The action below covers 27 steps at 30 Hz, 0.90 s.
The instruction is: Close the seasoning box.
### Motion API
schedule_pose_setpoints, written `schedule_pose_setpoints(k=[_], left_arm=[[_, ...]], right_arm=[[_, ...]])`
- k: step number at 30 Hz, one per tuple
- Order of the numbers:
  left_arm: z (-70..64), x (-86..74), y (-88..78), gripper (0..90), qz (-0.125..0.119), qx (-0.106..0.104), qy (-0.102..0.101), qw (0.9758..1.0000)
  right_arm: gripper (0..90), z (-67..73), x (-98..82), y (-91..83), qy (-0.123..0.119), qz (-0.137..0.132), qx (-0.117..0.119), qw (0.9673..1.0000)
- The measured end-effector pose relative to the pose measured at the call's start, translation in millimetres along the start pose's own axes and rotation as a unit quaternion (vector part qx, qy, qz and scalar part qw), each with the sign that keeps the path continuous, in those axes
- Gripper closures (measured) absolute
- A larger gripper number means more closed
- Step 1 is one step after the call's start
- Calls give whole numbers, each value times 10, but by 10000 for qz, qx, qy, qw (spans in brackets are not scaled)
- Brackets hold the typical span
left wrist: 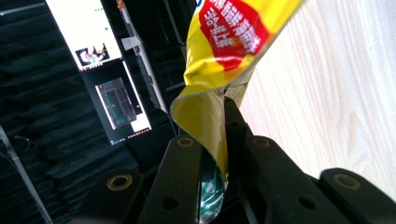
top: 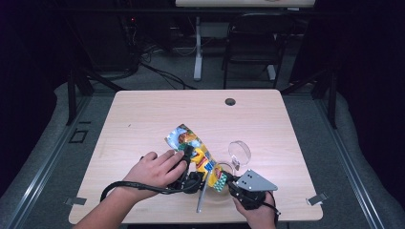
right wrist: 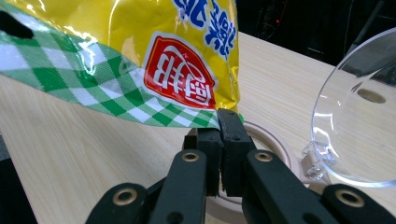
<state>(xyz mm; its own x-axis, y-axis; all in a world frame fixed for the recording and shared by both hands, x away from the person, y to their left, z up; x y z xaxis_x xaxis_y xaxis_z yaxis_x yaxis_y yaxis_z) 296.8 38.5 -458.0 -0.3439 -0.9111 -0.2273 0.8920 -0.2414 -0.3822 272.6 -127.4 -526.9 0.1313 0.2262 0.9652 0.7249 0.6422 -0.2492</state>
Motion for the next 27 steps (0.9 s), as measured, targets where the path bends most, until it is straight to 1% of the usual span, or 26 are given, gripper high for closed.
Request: schedule_pose_setpoints(k=[1,2,3,4,5,6,8,10,13,16,17,20,22,25,26,27], left_arm=[[0,-4,3,883,-20,15,14,10000],[-22,-19,4,884,17,-39,-105,9999],[-14,-19,9,884,-16,-2,-66,10000],[-35,-30,10,884,14,-44,-176,9998],[-51,-35,16,884,-4,-60,-275,9996],[-57,-43,17,884,19,-58,-287,9996],[-78,-58,22,884,-1,-82,-425,9991],[-100,-73,23,884,-16,-86,-502,9987],[-136,-95,27,884,-26,-124,-667,9977],[-166,-111,31,885,-17,-156,-764,9970],[-176,-117,33,884,-22,-163,-812,9966],[-204,-139,37,884,-55,-196,-988,9949],[-223,-153,43,885,-66,-211,-1128,9934],[-253,-165,52,885,-79,-273,-1236,9919],[-262,-168,64,885,-144,-219,-1274,9915],[-273,-173,57,885,-101,-279,-1341,9905]], right_arm=[[887,-1,2,1,-2,-1,-4,10000],[887,-3,6,4,-10,-17,-6,10000],[886,-7,9,4,-30,-16,-7,10000],[886,-10,12,5,-36,-15,-7,10000],[886,-14,13,7,-38,-12,-12,10000],[886,-16,15,11,-38,-11,-9,10000],[886,-19,21,18,-45,-30,-37,10000],[886,-13,27,26,-29,-63,-27,10000],[885,-9,32,34,-101,-45,-8,9999],[885,-6,37,43,-126,-43,-36,9999],[885,-1,38,49,-99,-70,-17,9999],[885,1,44,51,-129,-67,-16,9999],[886,4,50,55,-149,-69,-9,9999],[885,5,52,63,-150,-87,-19,9998],[885,3,53,63,-146,-89,-17,9999],[885,2,53,63,-146,-93,-19,9998]])
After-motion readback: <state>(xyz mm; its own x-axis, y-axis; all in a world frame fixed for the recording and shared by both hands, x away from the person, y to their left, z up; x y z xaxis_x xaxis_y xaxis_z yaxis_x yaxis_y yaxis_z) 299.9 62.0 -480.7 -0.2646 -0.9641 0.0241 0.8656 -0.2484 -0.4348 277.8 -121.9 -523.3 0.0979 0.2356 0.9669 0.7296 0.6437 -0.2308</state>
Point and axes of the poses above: each handheld gripper's, and its own axes: y roughly forward along the jaws, x roughly out of its top, z roughly to its left, the point moved 5 cm from there along y, roughly forward along the jaws, and after that the axes turned 7 degrees about -z, right-handed, at the moved point
